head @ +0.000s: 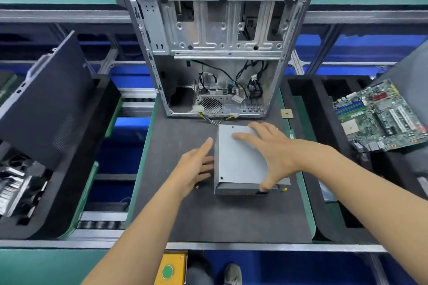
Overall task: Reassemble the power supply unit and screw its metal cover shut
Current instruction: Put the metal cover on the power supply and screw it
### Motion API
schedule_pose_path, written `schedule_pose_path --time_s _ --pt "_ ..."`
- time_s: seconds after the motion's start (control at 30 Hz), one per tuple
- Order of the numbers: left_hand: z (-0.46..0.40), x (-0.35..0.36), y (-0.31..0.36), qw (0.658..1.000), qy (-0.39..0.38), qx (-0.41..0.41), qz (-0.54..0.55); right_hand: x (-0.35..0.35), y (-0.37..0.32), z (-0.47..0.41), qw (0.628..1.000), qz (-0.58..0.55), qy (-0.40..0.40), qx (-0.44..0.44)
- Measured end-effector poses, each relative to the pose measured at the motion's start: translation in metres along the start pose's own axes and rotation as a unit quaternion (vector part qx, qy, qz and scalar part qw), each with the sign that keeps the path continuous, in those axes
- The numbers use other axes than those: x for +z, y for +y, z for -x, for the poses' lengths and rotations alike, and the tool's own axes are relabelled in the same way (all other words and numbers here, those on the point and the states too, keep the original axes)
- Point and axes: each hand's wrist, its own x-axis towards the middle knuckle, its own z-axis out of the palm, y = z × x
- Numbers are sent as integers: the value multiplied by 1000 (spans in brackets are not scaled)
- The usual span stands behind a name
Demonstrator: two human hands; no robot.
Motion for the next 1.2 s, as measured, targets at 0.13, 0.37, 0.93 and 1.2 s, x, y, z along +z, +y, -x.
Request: schedule_pose_path --time_s 0.13,0.37,0.93,1.2 --pt "0 -2 -6 999 -28 15 -28 3 -1 -5 1000 1 -8 5" --pt "3 0 -11 998 -56 13 -38 6 -7 -24 999 37 -11 14" --pt "-2 5 -26 997 -2 37 -62 45 17 -35 999 -22 -46 -11" --pt "-6 18 -22 994 15 37 -104 68 38 -16 895 -369 117 222"
